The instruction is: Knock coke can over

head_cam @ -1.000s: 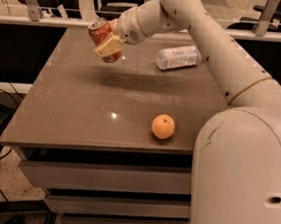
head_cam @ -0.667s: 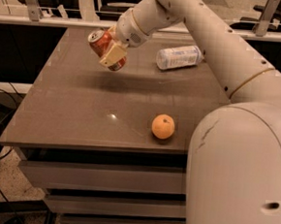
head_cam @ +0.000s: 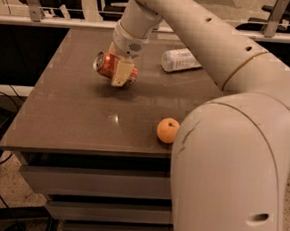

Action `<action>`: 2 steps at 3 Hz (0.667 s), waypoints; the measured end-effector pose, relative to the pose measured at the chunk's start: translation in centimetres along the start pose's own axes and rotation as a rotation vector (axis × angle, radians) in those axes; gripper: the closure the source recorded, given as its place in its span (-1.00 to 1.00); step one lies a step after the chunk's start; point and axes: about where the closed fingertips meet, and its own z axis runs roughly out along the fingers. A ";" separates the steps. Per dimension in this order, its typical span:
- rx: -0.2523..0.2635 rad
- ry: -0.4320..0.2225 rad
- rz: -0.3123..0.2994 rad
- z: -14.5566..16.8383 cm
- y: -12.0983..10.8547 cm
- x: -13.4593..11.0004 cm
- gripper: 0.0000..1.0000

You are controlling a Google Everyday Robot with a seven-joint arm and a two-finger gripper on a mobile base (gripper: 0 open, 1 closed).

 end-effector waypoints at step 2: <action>-0.048 0.117 -0.048 1.1 0.8 1.1 0.65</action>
Offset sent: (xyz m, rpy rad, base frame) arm -0.0080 -0.0251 -0.0312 -0.3591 -0.0697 0.1105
